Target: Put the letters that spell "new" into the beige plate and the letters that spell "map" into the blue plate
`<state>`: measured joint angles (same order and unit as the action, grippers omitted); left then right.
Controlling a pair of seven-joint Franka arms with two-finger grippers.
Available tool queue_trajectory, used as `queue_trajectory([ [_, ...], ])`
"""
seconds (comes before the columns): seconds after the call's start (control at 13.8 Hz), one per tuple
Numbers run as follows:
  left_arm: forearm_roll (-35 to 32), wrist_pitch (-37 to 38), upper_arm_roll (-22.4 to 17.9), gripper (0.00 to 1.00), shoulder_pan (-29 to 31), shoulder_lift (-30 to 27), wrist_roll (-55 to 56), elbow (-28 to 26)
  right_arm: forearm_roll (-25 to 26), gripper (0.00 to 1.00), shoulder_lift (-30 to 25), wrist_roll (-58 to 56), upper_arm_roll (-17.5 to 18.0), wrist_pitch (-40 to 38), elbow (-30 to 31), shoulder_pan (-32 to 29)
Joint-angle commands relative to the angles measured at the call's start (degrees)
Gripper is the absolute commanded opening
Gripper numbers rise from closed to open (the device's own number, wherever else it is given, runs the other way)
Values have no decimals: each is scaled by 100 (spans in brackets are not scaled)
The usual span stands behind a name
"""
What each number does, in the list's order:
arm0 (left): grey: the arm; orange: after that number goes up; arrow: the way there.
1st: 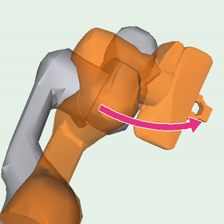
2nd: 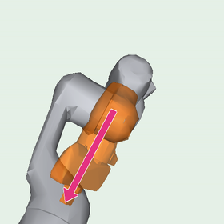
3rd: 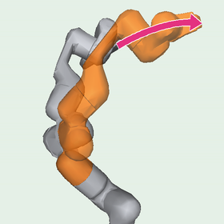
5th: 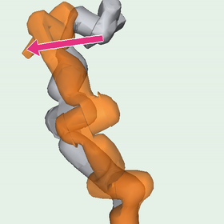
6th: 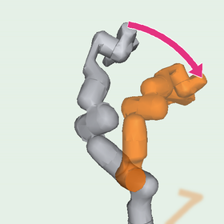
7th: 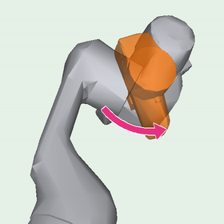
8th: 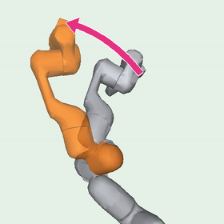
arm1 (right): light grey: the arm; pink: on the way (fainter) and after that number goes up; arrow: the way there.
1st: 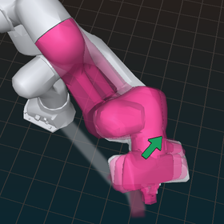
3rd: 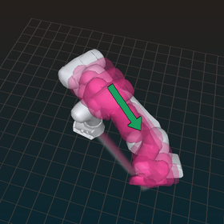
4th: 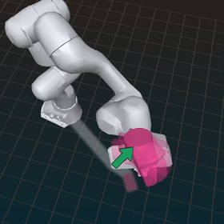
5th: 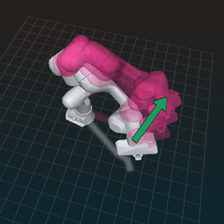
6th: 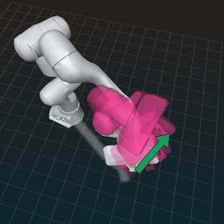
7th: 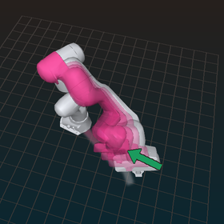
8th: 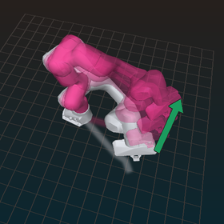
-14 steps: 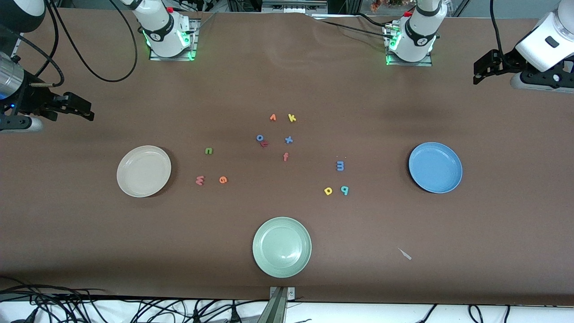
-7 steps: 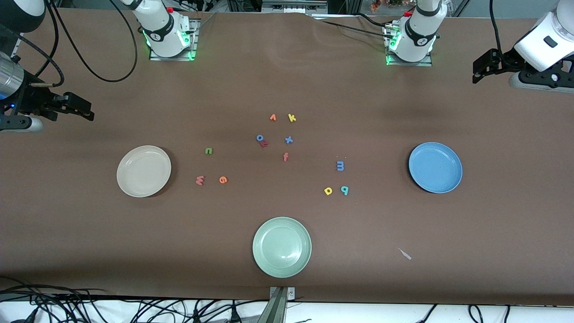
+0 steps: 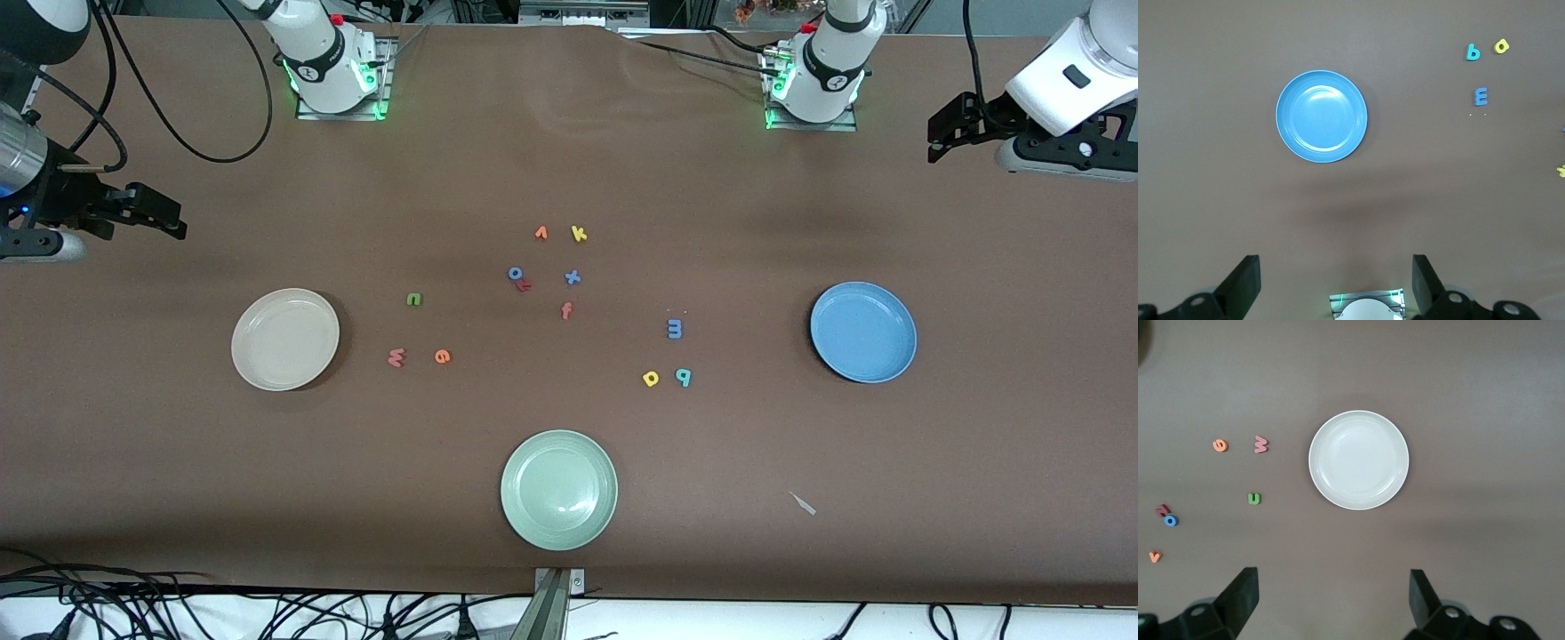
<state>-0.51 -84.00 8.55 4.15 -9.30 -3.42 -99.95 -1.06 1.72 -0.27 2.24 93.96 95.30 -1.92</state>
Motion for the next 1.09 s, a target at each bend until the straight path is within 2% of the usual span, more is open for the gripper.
queue_trajectory([
  [0.0,-11,165,15,100,25,87,43,204,-34,100,-76,18,31,35,85,-45],
  [0.14,7,173,15,100,25,113,52,239,-35,100,-76,18,31,35,85,-45],
  [0.51,-11,384,-99,100,-54,903,34,1293,-35,100,-76,18,31,35,85,-45],
  [0.8,-11,341,-99,100,-19,974,17,1225,-34,100,-76,18,31,35,85,-45],
  [1.01,-142,340,-73,100,-28,1264,8,1163,-35,100,-76,18,31,35,85,-45],
])
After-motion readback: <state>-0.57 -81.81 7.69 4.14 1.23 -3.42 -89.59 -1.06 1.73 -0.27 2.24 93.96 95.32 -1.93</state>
